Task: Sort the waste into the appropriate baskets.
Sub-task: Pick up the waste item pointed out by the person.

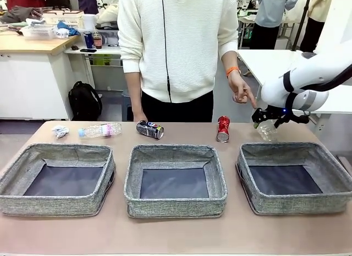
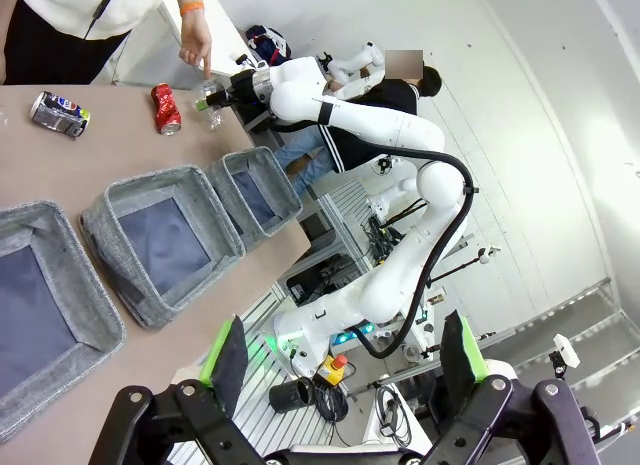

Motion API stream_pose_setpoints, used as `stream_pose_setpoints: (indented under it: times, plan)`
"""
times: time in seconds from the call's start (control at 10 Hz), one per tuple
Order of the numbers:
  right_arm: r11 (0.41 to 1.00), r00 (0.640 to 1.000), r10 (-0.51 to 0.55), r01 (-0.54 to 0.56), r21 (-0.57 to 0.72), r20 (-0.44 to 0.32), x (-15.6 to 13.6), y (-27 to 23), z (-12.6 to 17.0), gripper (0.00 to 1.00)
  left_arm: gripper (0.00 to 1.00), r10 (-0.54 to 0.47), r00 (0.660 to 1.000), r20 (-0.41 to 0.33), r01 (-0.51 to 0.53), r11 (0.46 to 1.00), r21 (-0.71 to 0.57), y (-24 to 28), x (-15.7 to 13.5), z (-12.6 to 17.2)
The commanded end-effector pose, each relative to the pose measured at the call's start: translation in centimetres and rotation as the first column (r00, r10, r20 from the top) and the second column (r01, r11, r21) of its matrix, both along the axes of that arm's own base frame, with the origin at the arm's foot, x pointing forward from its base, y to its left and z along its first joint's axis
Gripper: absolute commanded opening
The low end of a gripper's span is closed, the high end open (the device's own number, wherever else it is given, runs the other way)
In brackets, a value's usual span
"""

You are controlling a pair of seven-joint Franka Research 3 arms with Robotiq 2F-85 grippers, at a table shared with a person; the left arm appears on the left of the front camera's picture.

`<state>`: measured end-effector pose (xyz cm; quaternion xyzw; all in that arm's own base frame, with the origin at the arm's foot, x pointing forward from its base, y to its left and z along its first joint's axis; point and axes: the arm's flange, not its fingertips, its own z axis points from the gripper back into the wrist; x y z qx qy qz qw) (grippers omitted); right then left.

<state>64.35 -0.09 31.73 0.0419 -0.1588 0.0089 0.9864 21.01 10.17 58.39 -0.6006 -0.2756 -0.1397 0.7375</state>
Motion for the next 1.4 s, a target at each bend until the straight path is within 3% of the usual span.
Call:
stream_pose_setpoints:
  times: [0.0, 0.7, 1.2, 1.3]
  plan:
    - [1.0, 1.0, -0.013, 0.013, -0.016, 0.016, 0.4, 0.1, -0.2, 0.8, 1.0, -0.009, 1.0, 0.028, 0.009, 1.0, -0.011, -0.1, 0.1, 0.3]
    - [0.997, 0.998, -0.053, 0.055, -0.046, 0.035, 0.3, -0.2, -0.1, 0.08, 1.0, -0.009, 1.0, 0.028, 0.009, 1.0, -0.011, -0.1, 0.1, 0.3]
    - [0.988, 0.989, -0.144, 0.147, -0.052, 0.045, -1.2, -1.3, 2.5, 0.08, 1.0, -0.009, 1.0, 0.028, 0.009, 1.0, -0.011, -0.1, 0.1, 0.3]
    - [0.949, 0.955, -0.297, 0.298, -0.104, 0.027, -3.7, -1.7, 6.0, 0.08, 1.0, -0.009, 1.0, 0.028, 0.009, 1.0, -0.011, -0.1, 0.1, 0.3]
